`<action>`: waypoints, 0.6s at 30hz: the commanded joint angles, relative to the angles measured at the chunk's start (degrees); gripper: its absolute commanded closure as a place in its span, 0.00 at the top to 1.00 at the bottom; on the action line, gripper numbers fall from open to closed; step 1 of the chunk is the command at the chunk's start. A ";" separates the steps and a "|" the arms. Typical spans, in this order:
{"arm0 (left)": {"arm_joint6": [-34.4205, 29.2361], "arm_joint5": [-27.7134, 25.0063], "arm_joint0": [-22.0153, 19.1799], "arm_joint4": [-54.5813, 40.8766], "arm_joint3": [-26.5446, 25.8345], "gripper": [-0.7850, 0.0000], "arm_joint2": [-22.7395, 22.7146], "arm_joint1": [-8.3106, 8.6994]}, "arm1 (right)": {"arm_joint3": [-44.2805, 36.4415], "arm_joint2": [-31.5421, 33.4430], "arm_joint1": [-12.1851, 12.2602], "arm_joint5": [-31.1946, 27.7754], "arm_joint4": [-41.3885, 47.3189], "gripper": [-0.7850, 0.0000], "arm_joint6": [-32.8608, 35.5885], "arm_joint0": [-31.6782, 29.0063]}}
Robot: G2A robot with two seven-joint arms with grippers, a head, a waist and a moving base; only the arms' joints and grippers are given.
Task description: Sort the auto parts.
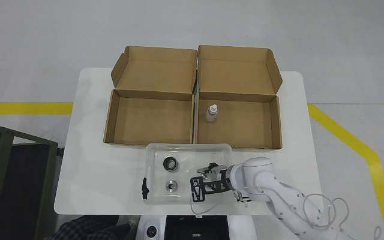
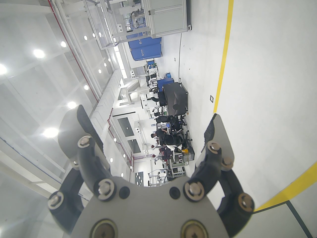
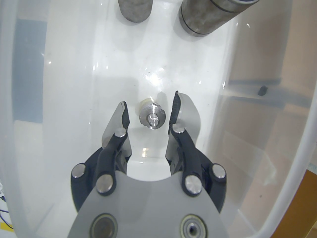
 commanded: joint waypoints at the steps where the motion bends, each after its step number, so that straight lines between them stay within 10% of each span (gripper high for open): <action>1: 0.00 0.00 0.00 0.00 0.00 1.00 0.00 0.00 | 0.14 -0.17 -0.01 0.12 0.13 0.26 0.06 0.18; 7: 0.00 0.00 0.00 0.00 0.00 1.00 0.00 0.00 | 0.36 -0.49 0.01 0.28 0.65 0.00 -0.02 0.57; 18: 0.00 0.00 0.00 0.00 0.00 1.00 0.00 0.00 | -1.11 0.87 0.49 -0.74 3.77 0.00 -2.50 0.62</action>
